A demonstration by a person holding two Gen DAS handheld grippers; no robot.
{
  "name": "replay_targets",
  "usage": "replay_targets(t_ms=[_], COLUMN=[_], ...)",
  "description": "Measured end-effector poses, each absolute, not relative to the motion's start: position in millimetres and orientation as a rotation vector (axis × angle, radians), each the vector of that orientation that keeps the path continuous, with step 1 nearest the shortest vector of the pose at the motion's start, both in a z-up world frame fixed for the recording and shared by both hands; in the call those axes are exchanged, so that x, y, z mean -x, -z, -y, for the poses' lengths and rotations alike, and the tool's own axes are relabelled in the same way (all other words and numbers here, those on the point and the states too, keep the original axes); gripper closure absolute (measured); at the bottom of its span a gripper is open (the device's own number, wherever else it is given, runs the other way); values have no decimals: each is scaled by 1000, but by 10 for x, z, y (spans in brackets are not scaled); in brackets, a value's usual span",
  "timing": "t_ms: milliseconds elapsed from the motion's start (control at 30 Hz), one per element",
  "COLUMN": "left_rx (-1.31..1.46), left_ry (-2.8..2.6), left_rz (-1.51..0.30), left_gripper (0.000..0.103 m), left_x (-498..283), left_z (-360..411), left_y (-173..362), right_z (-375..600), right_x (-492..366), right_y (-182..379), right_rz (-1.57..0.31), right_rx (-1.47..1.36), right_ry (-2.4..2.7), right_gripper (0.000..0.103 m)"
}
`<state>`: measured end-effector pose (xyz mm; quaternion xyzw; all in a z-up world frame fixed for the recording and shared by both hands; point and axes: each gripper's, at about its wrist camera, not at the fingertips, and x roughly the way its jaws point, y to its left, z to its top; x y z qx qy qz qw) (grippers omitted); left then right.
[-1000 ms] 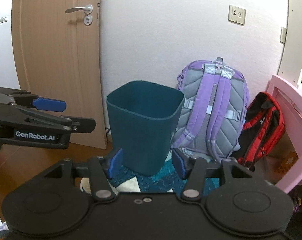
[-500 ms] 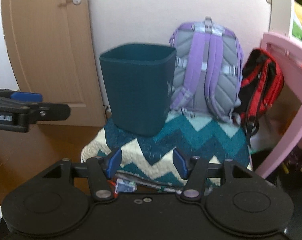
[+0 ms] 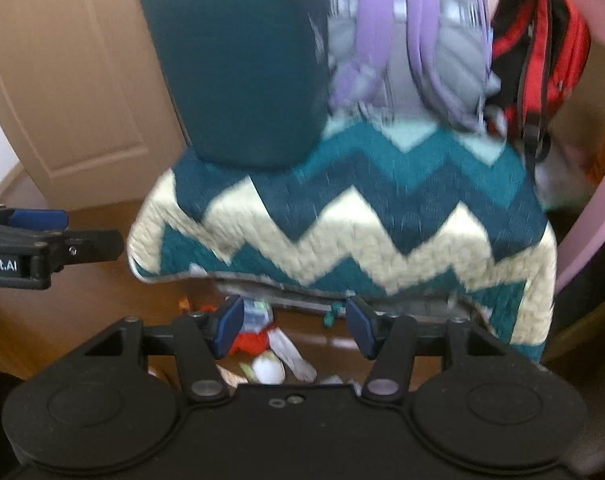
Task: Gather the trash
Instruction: 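Grasp purple-white snack packet with left tool while right tool grasps grey cloth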
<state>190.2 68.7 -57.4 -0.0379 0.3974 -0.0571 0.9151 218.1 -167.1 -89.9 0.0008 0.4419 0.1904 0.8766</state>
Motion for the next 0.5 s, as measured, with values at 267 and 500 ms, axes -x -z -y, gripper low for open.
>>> replay_targets(t_ms=[267,500], left_rx=[63,78], left_ry=[67,98], left_rz=[-977,-1133], left_gripper=[4,4], left_x=[-2193,-2246], left_z=[-568,-324], left_y=[1665,2597], right_z=[1829,1996], right_x=[-2550,-2911], right_y=[1801,2750], right_rz=[-1098,-1279], right_rx=[-29,-49], right_ry=[-314,-242], right_gripper=[47,47])
